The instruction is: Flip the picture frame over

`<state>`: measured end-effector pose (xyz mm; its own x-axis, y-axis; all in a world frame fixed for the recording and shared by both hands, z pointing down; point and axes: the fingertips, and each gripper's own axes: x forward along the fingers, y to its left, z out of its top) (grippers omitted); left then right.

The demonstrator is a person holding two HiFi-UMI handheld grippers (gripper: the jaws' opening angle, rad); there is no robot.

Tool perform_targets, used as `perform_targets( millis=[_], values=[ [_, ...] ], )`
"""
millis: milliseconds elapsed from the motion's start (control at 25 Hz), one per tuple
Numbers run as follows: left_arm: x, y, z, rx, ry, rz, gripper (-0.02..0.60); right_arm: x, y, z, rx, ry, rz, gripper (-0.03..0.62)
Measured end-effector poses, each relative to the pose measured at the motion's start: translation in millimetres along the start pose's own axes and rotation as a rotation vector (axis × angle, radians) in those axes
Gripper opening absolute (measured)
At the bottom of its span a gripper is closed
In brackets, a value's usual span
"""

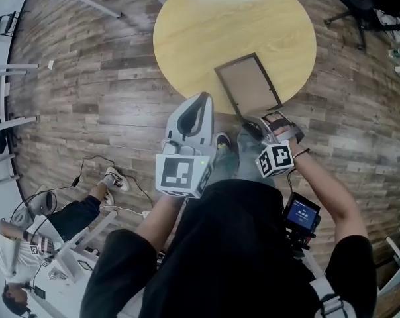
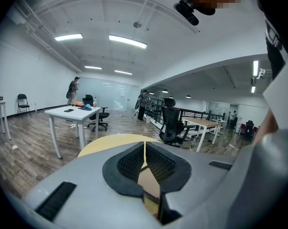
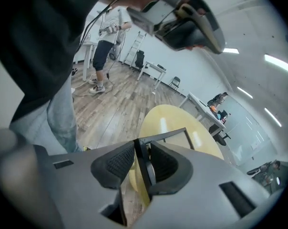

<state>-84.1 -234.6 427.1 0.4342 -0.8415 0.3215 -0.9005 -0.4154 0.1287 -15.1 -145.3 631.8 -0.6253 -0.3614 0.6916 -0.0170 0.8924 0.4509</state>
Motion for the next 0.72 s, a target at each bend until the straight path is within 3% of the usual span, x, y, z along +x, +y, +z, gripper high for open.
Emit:
perform_targets(
  millis=[200,400,520,720],
  values=[
    [-9.8,4.0,5.7,0.007,-0.012,-0.005,0.029,-33.5,-54.7,48.3,0.188,-0.171,-0.092,0.098],
    [-8.5,9.7,13.9,0.010,-0.021,0.007,0.029,-77.9,-124.3,72.2,0.458,-0.381,-0.248,0.084],
    [-7.3,11.7,18.8,0.009,-0.024,0.012,0.029,-100.1,-158.4,61.6,0.709,-0.496,-0.338,0.080],
    [-2.5,11.8,21.7,0.017,-0.022,0.002,0.029,-124.7,-186.5,8.6,1.053,-0.556,-0.448,0.077]
  ],
)
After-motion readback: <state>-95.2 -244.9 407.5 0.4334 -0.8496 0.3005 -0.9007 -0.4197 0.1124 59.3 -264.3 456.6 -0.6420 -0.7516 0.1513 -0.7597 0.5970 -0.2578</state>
